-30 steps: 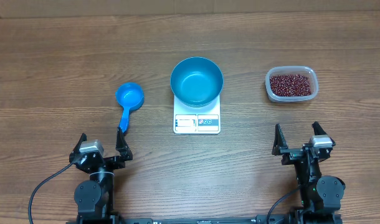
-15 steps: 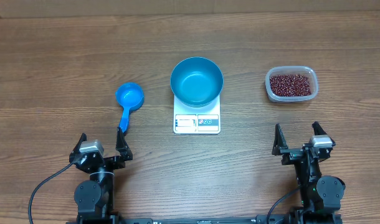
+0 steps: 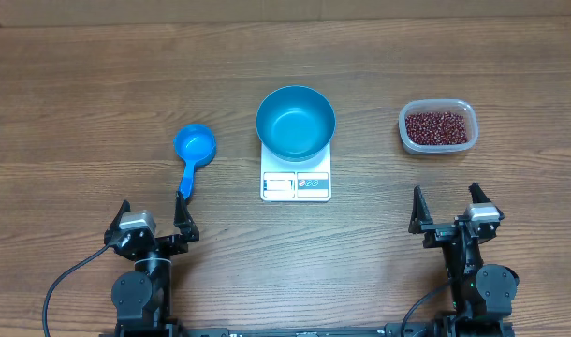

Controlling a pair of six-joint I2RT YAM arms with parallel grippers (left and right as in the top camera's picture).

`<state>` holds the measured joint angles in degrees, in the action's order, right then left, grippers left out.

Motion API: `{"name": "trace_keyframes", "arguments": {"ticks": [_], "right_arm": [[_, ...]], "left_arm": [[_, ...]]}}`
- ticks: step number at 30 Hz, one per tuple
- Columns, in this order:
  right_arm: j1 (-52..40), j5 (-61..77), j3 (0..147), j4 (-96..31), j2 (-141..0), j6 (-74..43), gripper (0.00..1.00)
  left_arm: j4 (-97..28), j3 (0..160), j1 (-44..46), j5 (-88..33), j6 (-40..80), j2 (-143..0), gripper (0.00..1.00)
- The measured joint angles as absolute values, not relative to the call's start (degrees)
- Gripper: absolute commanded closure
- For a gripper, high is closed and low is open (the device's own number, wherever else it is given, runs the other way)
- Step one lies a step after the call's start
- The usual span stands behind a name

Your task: Scoop item into bowl and weigh 150g on scale

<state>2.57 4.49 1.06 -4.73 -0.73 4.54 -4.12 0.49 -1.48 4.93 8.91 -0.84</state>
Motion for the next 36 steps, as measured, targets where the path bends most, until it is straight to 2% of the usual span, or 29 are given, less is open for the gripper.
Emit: {"name": "trace_keyframes", "arguments": {"ticks": [36], "right_arm": [[2.57, 4.49, 1.06, -4.71, -0.73, 4.54, 0.00]], "left_arm": [[-4.29, 0.49, -1.48, 3.86, 8.91, -0.84, 0.00]]}}
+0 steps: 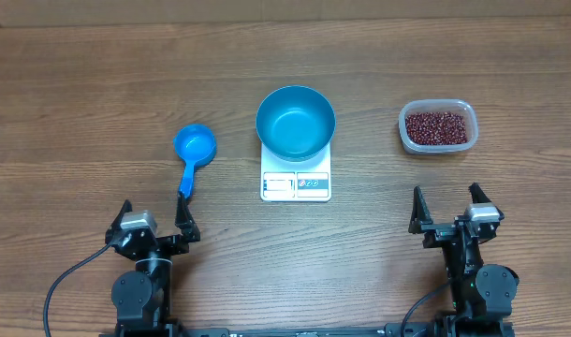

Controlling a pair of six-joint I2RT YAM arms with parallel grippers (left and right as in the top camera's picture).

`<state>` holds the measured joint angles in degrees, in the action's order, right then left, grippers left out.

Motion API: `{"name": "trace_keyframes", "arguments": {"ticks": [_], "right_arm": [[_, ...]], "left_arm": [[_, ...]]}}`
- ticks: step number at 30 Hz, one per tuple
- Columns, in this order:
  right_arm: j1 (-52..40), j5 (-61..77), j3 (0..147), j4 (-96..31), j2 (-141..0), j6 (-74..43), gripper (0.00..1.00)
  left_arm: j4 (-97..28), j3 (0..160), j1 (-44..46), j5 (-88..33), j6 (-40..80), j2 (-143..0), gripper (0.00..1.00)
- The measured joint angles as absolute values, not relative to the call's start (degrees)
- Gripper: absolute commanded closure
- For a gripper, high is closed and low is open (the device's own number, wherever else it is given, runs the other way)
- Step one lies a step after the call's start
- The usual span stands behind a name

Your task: Scoop item into bowl and weigh 150g on scale

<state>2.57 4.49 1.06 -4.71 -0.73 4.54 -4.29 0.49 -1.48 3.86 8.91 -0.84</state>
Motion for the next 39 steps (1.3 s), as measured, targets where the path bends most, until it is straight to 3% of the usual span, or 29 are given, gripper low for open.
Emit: {"name": "trace_keyframes", "arguments": {"ticks": [39], "right_arm": [[2.57, 4.49, 1.06, -4.71, -0.73, 4.54, 0.00]], "left_arm": [[-8.12, 2.70, -1.48, -1.54, 8.88, -0.84, 0.00]]}}
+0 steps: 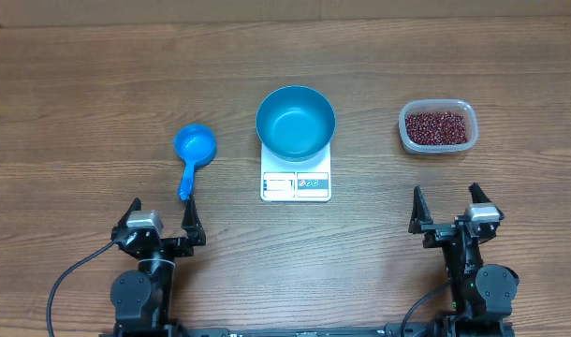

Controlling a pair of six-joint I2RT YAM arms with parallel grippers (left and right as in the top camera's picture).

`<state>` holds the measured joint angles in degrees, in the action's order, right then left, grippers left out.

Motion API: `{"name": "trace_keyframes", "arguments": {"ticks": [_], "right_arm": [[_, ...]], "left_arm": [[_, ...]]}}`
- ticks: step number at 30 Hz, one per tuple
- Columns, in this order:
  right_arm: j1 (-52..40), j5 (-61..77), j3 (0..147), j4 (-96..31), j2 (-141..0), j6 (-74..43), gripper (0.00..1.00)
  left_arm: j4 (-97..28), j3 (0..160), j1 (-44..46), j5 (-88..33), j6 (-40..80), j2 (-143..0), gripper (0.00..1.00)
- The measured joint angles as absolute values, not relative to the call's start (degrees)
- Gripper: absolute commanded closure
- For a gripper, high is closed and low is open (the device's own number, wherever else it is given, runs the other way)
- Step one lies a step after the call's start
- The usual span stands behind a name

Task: Scoop item into bowl and weigh 150g on scale
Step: 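Raise the left arm and move the left gripper over the blue scoop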

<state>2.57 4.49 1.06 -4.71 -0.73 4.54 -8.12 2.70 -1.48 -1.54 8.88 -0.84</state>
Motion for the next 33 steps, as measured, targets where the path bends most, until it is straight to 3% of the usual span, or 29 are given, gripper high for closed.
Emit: {"name": "trace_keyframes", "arguments": {"ticks": [13, 21, 33], "right_arm": [[2.57, 4.49, 1.06, -4.67, -0.73, 4.54, 0.00], [2.57, 4.47, 1.06, -4.67, -0.73, 4.54, 0.00], [2.57, 4.49, 1.06, -4.69, -0.73, 4.54, 0.00]], "left_arm": [[-20.93, 24.05, -1.48, -1.58, 7.03, -5.87, 0.00], [-30.06, 40.71, -1.48, -2.00, 6.04, -22.79, 0.00], [-53.58, 70.81, -1.48, -2.39, 5.41, -54.24, 0.01]]}}
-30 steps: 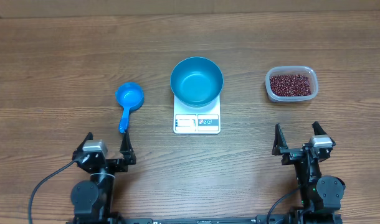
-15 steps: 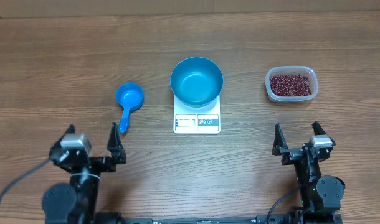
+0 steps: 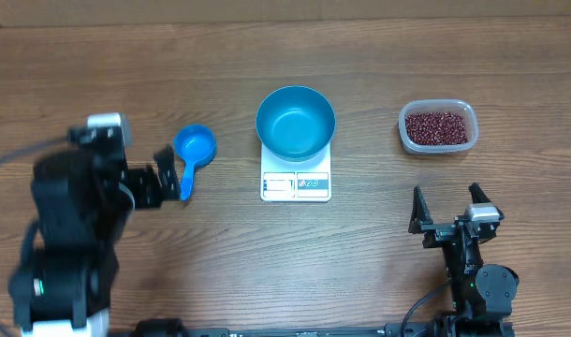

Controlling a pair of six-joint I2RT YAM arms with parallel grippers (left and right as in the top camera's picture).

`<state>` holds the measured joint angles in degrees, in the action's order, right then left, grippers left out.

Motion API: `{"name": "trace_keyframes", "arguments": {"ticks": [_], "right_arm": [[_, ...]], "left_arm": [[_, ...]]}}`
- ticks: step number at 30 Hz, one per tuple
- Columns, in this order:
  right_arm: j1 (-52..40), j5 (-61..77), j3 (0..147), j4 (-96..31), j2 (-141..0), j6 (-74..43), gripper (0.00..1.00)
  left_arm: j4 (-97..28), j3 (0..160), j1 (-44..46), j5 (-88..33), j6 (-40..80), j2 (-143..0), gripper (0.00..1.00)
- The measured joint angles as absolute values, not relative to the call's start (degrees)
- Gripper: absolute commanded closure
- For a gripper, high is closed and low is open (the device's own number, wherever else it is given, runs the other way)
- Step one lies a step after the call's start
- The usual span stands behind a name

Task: Scoop item into bowl and weigh 150g on scale
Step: 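Raise the left arm and move the left gripper over the blue scoop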

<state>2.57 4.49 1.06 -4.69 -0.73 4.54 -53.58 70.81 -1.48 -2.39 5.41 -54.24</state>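
An empty blue bowl (image 3: 296, 123) stands on a white scale (image 3: 296, 184) at the table's middle. To its left lies a blue scoop (image 3: 195, 145), handle pointing toward the near edge. A clear tub of red beans (image 3: 437, 126) sits at the right. My left gripper (image 3: 162, 176) is raised and reaches in from the left, just beside the scoop's handle, fingers apart with nothing between them. By the near edge, my right gripper (image 3: 446, 200) rests open and empty, well below the tub.
The wooden table (image 3: 98, 75) runs to the far edge at the top. My left arm's bulk (image 3: 75, 215) covers the table's left side. The right arm's base (image 3: 480, 281) sits at the near right.
My left arm has lifted from its rest spot near the front edge and now reaches toward the scoop's handle from the left. Right arm, bowl, scale, scoop and tub are unchanged.
Both arms first rested open at the near edge, and stayed so at the second moment. Then the left gripper had shifted slightly right while still low. Now the left arm is up, its gripper beside the scoop's handle. Nothing on the table has moved.
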Motion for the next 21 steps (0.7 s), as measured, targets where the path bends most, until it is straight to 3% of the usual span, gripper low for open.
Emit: {"name": "trace_keyframes", "arguments": {"ticks": [13, 14, 16, 17, 18, 19, 21], "right_arm": [[2.57, 4.51, 1.06, -4.69, -0.73, 4.54, 0.00], [2.59, 4.49, 1.06, -4.71, -0.73, 4.51, 0.00], [2.57, 4.49, 1.06, -4.71, -0.73, 4.54, 0.00], [2.57, 4.51, 1.06, -4.67, -0.73, 4.54, 0.00], [2.57, 4.49, 1.06, -4.69, -0.73, 4.54, 0.00], [2.57, 4.49, 1.06, -4.69, -0.73, 4.54, 0.00], [2.57, 4.49, 1.06, -4.69, -0.73, 4.54, 0.00]], "left_arm": [[-71.40, 90.65, 0.82, -1.69, 5.37, -81.32, 0.00], [-71.48, 90.70, 1.30, -1.63, 5.28, -82.70, 0.08], [-71.59, 90.74, 2.09, -1.50, 4.67, -85.25, 0.48], [-71.59, 90.74, 2.35, -1.39, 4.25, -86.46, 0.61], [-71.61, 90.74, 2.63, -1.32, 4.05, -87.90, 0.65], [-71.61, 90.74, 2.68, -1.32, 3.99, -88.68, 0.59], [-71.59, 90.76, 2.76, -1.26, 3.07, -90.54, 0.23]]}}
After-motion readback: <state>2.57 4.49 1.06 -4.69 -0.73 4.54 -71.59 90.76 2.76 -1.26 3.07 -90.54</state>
